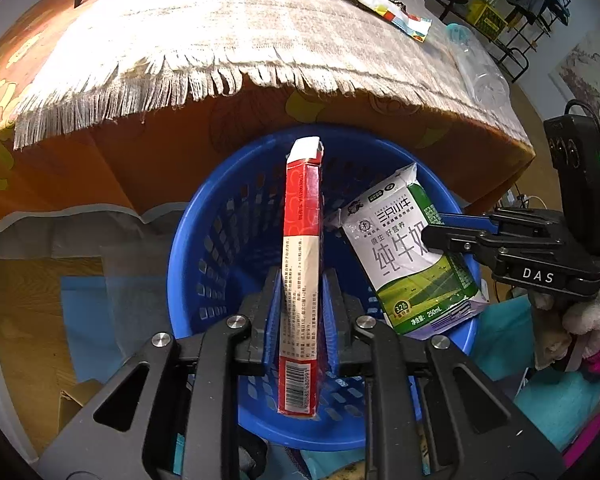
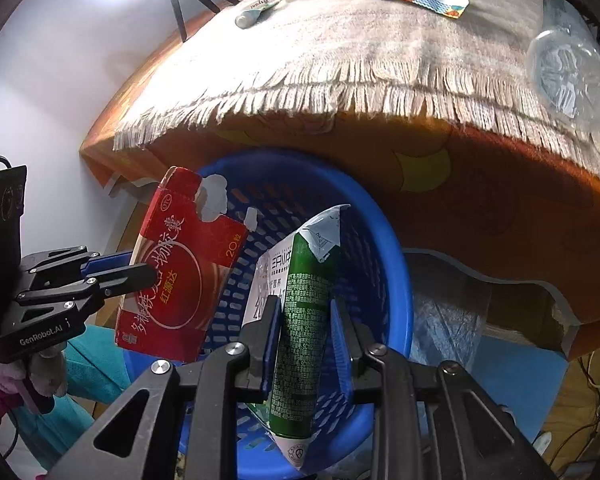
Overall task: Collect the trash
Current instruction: 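Open both tools to drop the box and carton into the basket, then move the left tool to the white bag while the right tool reaches the clear bottle, then grasp the white bag with the left tool while the right tool grasps the clear bottle, then carry the white bag and clear bottle over the blue basket with both tools, then open both tools to drop the bag and bottle into the basket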
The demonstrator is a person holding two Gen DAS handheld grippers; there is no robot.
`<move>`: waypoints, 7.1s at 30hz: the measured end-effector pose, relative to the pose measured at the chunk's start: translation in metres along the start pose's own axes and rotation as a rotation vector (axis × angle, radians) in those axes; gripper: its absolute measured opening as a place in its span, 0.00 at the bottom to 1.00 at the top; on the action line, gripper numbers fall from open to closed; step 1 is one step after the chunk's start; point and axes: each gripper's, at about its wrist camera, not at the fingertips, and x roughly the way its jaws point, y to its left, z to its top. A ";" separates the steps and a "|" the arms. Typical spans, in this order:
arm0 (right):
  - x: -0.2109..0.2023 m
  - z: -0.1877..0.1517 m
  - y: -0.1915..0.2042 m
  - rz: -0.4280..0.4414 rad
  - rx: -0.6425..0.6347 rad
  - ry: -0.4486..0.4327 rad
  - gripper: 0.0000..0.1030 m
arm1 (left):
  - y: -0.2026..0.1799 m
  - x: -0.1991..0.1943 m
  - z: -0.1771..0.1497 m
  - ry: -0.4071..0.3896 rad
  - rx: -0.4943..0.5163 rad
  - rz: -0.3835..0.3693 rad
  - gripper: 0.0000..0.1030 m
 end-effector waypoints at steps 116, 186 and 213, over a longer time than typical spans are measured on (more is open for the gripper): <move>-0.070 0.168 -0.158 -0.280 0.304 -0.167 0.88 | 0.000 0.074 0.327 -0.138 -0.413 -0.014 0.33; -0.031 0.027 0.050 -0.037 -0.159 -0.074 0.57 | 0.016 -0.023 0.046 -0.060 -0.181 -0.083 0.12; 0.024 0.024 0.048 -0.081 -0.190 0.004 0.58 | 0.017 0.029 0.015 0.058 -0.158 -0.006 0.12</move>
